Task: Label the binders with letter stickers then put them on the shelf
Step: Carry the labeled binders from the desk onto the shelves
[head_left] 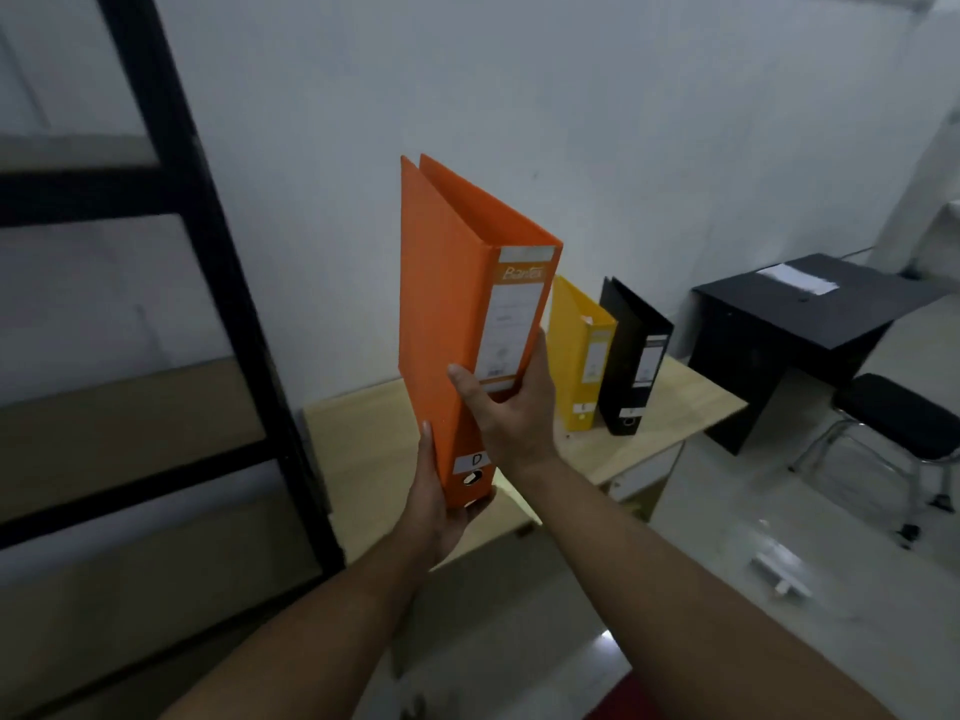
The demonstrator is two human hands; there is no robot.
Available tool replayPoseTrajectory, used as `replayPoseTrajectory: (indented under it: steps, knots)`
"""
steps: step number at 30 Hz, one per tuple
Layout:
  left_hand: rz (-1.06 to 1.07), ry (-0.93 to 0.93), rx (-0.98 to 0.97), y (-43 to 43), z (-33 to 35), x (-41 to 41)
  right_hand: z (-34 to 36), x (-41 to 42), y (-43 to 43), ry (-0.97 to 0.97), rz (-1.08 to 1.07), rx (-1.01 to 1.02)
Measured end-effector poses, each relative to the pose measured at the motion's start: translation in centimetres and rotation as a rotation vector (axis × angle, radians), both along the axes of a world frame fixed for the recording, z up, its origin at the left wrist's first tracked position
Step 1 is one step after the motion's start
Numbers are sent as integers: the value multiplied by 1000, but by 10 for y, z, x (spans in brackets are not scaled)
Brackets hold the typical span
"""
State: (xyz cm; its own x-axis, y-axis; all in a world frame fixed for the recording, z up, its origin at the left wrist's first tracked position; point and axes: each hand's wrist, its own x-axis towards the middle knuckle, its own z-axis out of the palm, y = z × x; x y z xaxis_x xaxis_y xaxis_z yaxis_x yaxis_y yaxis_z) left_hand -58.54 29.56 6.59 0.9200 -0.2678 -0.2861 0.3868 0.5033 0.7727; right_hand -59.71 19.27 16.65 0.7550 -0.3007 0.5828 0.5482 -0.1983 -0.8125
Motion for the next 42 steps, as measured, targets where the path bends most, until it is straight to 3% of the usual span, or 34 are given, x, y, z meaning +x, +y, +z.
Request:
replayPoseTrajectory:
  steps: [12,23,35,42]
  knots:
    - [298,-28,48,147,9,-118,13,-92,149,-95,302,-57]
    - [454,23,116,279,8,-170,9,-117,273,8,492,1]
    - [500,153,115,402,6,-176,5,-105,392,230,531,106]
    - [595,83,71,472,-1,-172,3,-91,460,286,494,183]
